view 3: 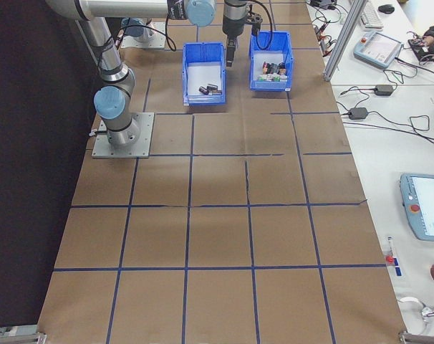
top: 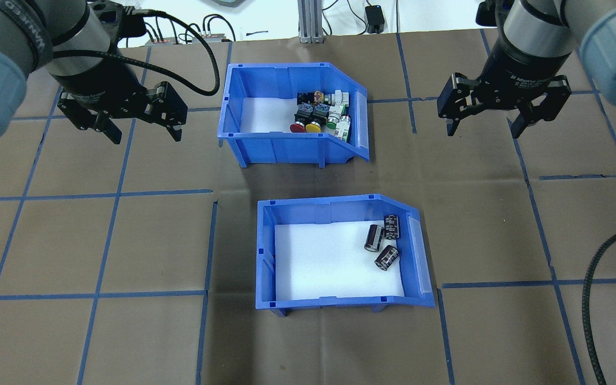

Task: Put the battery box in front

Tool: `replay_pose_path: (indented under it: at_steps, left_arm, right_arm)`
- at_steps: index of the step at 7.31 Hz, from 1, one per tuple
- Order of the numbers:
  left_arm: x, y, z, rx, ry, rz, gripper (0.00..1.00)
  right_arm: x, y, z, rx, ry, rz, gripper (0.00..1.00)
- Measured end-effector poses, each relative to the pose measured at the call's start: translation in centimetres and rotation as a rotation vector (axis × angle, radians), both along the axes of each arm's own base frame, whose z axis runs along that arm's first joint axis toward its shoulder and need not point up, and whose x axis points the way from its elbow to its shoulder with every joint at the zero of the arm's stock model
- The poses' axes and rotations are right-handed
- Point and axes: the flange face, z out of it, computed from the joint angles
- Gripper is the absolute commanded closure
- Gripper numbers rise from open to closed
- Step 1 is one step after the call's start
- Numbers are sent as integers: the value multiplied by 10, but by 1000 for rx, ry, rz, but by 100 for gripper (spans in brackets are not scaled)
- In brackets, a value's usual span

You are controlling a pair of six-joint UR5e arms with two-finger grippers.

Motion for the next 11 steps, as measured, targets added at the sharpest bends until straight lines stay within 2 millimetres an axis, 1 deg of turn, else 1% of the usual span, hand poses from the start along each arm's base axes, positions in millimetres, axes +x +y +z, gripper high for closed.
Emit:
replay_pose_path:
  at_steps: [5,8,10,11]
  left_arm:
    - [-1,0,-1,3,1,-1,0]
    - [-1,2,-9,11,0,-2,0]
    - [-1,0,-13,5,-7,-1,0]
    - [-1,-1,-16,8,-7,7,0]
  right_arm:
    - [1,0,0,2,1,5,0]
    - [1,-1,1,-1,4,12,0]
    - [1,-10,3,-22,17,45,0]
    - [1,-20,2,-34,17,54,0]
